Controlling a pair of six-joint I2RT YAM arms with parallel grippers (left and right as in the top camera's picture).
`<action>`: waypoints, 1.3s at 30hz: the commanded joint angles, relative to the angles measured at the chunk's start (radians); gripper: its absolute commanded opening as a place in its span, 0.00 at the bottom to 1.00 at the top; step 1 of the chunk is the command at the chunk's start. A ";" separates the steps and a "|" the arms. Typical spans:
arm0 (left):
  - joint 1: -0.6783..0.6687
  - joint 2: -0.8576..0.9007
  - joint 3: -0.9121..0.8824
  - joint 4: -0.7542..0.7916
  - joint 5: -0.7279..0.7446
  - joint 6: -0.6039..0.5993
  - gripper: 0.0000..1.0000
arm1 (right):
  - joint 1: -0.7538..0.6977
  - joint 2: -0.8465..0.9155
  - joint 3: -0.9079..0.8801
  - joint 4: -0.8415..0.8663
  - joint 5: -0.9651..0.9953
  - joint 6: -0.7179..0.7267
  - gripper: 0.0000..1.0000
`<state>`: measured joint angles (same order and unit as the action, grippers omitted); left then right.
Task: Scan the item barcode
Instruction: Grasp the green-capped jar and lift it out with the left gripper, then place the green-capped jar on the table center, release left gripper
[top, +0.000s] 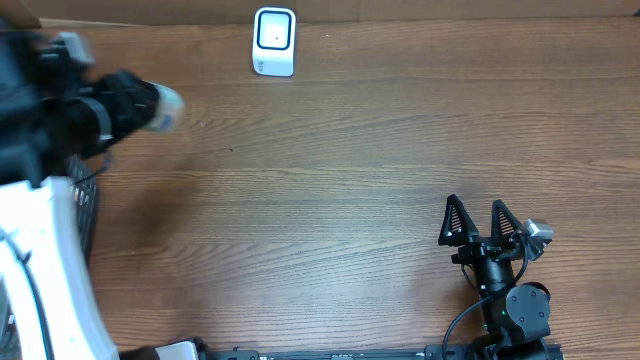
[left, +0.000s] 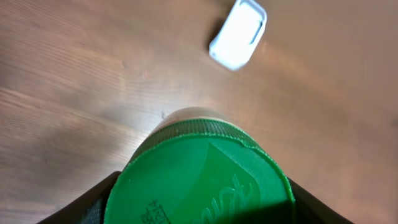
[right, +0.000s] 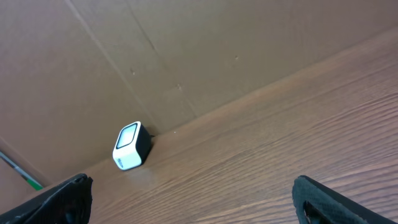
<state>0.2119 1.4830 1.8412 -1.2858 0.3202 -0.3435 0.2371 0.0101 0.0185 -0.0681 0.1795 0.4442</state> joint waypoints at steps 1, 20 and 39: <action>-0.140 0.088 0.018 -0.029 -0.159 0.033 0.55 | 0.005 -0.008 -0.011 0.006 -0.002 0.000 1.00; -0.702 0.658 0.018 0.090 -0.143 -0.028 0.54 | 0.005 -0.008 -0.011 0.006 -0.002 0.000 1.00; -0.739 0.655 0.126 0.128 -0.179 -0.064 0.99 | 0.005 -0.008 -0.011 0.006 -0.002 0.000 1.00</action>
<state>-0.5720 2.1757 1.8606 -1.1194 0.1627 -0.3981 0.2375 0.0101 0.0185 -0.0681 0.1802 0.4442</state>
